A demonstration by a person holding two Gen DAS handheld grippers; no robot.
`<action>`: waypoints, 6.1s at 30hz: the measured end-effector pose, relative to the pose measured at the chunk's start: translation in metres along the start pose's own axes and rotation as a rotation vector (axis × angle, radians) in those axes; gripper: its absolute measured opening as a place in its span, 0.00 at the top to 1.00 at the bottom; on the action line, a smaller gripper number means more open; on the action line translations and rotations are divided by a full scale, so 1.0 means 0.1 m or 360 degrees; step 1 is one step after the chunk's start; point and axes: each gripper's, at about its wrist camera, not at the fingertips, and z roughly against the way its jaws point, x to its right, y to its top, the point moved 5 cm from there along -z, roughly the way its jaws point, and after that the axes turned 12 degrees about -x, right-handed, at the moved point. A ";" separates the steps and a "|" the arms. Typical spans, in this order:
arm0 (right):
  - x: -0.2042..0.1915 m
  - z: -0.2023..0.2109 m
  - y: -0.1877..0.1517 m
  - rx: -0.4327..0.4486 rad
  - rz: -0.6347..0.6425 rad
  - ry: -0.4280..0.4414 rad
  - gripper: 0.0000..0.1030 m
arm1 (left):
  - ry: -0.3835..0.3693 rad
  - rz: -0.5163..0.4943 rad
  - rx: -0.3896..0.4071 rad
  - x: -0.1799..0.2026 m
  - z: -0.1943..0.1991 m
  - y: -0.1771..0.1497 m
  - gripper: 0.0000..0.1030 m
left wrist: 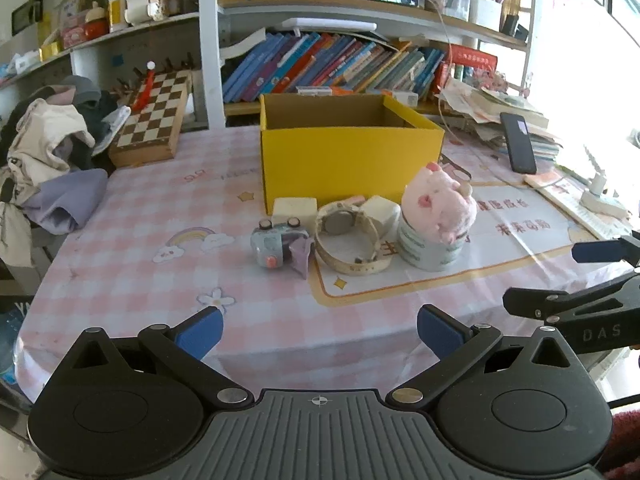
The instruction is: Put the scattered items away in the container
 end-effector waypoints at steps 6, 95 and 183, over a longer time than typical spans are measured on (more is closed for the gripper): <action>-0.01 0.02 -0.01 0.0014 0.0021 -0.0006 0.00 | -0.0009 -0.0031 0.0050 0.04 0.06 0.01 0.00; 0.02 0.02 0.05 0.0023 0.0031 0.0052 0.00 | -0.0140 -0.0106 0.0024 0.05 0.07 0.03 0.00; 0.33 -0.86 1.29 -0.0053 0.0244 0.0312 0.30 | 0.0050 -0.0114 -0.0146 -0.42 -1.19 0.95 0.33</action>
